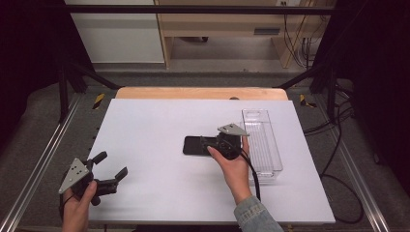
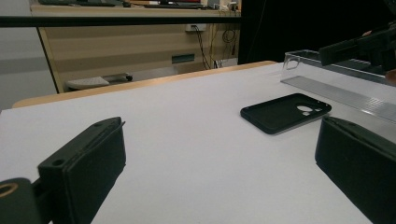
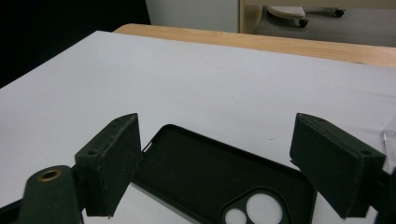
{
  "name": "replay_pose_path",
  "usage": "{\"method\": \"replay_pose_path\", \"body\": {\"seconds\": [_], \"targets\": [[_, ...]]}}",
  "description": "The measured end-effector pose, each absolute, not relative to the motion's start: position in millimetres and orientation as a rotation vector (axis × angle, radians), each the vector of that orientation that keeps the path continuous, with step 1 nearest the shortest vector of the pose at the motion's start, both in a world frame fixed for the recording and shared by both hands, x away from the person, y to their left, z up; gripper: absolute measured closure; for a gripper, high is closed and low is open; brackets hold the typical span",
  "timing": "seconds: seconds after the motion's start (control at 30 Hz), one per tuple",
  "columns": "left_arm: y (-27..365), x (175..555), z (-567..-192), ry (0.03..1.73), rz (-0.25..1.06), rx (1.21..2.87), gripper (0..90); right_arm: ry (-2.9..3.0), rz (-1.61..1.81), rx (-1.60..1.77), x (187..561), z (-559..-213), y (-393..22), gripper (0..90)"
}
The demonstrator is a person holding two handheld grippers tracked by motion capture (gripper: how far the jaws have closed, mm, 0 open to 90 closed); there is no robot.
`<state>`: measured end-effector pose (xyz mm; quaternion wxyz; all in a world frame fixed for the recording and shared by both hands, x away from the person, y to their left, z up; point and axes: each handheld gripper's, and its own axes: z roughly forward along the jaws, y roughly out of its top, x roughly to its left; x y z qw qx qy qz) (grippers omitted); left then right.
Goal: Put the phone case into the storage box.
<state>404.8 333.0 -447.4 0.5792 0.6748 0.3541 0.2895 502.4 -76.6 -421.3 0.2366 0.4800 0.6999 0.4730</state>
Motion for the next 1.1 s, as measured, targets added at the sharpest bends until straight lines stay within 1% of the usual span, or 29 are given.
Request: {"method": "replay_pose_path", "body": {"seconds": [0.23, 0.33, 0.43, 0.47, 0.5, 0.6, 0.63, 0.77, 0.8, 0.87, 0.93, 0.97, 1.0, 1.03, 1.1], "targets": [[332.6, 404.7, -447.3, 0.826, 0.676, 1.579, 1.9, 1.921, 1.232, 1.325, 503.4, -431.8, -68.7, 19.6], [332.7, 404.8, -447.3, 0.826, 0.676, 1.578, 2.0, 1.92, 1.192, 1.352, 506.3, -438.2, -67.8, 22.1], [332.8, 405.0, -447.4, 0.825, 0.675, 1.578, 2.0, 1.927, 1.166, 1.371, 509.0, -443.1, -67.3, 27.6], [332.8, 405.0, -447.4, 0.825, 0.675, 1.578, 2.0, 1.927, 1.166, 1.371, 509.0, -443.1, -67.3, 27.6], [332.7, 405.0, -447.4, 0.824, 0.674, 1.578, 2.0, 1.931, 1.153, 1.367, 510.0, -445.9, -67.0, 33.1], [332.5, 405.0, -447.3, 0.823, 0.674, 1.578, 2.1, 1.941, 1.145, 1.363, 510.8, -449.8, -67.0, 39.0], [332.5, 405.0, -447.3, 0.823, 0.674, 1.578, 2.1, 1.941, 1.145, 1.363, 510.8, -449.8, -67.0, 39.0], [332.2, 404.9, -447.2, 0.822, 0.674, 1.58, 2.1, 1.952, 1.113, 1.369, 513.9, -459.1, -70.4, 53.6], [332.2, 404.9, -447.2, 0.822, 0.674, 1.58, 2.1, 1.952, 1.113, 1.369, 513.9, -459.1, -70.4, 53.6], [332.3, 405.0, -447.2, 0.821, 0.674, 1.58, 2.1, 1.971, 1.07, 1.358, 515.9, -465.5, -72.1, 61.2], [332.5, 405.0, -447.2, 0.821, 0.675, 1.579, 2.1, 1.978, 1.067, 1.359, 516.2, -467.3, -72.0, 62.9], [332.7, 405.1, -447.2, 0.822, 0.674, 1.578, 2.1, 1.982, 1.059, 1.364, 515.9, -470.1, -72.0, 68.7], [332.7, 405.1, -447.2, 0.822, 0.674, 1.578, 2.1, 1.982, 1.059, 1.364, 515.9, -470.1, -72.0, 68.7], [332.7, 405.1, -447.2, 0.822, 0.674, 1.578, 2.1, 1.986, 1.046, 1.363, 516.1, -472.7, -72.9, 74.6], [332.7, 405.0, -447.1, 0.82, 0.675, 1.579, 2.1, 1.998, 1.038, 1.365, 515.6, -475.2, -73.9, 79.0]]}}
